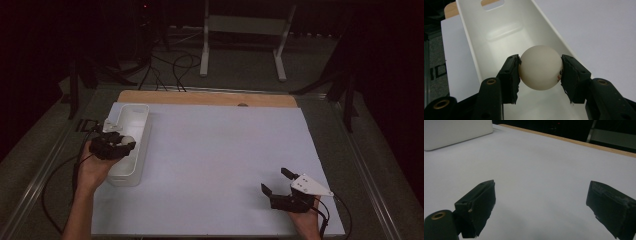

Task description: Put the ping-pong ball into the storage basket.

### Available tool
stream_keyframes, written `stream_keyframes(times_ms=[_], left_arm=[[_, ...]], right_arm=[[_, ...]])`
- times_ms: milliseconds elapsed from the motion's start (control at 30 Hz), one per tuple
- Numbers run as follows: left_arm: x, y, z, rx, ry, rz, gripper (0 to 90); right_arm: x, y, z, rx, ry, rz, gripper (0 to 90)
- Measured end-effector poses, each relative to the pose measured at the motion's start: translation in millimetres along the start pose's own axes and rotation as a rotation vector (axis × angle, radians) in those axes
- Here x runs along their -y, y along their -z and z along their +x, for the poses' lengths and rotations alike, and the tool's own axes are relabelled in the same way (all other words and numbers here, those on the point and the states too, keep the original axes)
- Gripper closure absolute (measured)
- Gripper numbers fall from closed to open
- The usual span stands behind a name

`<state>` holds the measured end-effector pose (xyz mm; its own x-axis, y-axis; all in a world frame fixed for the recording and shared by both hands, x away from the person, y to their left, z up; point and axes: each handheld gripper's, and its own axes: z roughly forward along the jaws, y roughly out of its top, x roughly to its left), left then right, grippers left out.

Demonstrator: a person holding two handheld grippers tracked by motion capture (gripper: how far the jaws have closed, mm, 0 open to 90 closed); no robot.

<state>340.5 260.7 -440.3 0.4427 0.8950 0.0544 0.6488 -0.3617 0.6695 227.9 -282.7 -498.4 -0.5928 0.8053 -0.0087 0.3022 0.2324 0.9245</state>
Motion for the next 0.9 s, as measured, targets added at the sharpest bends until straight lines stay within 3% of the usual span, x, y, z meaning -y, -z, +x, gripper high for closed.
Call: stream_keyframes(times_ms=[500,900], left_arm=[[4.1,0.4,0.7,-0.025,-0.010,0.033,51.0],[7.2,1.6,1.5,-0.026,-0.010,0.022,47.5]], right_arm=[[-0.1,0.5,0.7,-0.002,0.003,-0.002,8.6],[0.0,-0.3,1.0,-0.001,0.006,0.000,8.6]])
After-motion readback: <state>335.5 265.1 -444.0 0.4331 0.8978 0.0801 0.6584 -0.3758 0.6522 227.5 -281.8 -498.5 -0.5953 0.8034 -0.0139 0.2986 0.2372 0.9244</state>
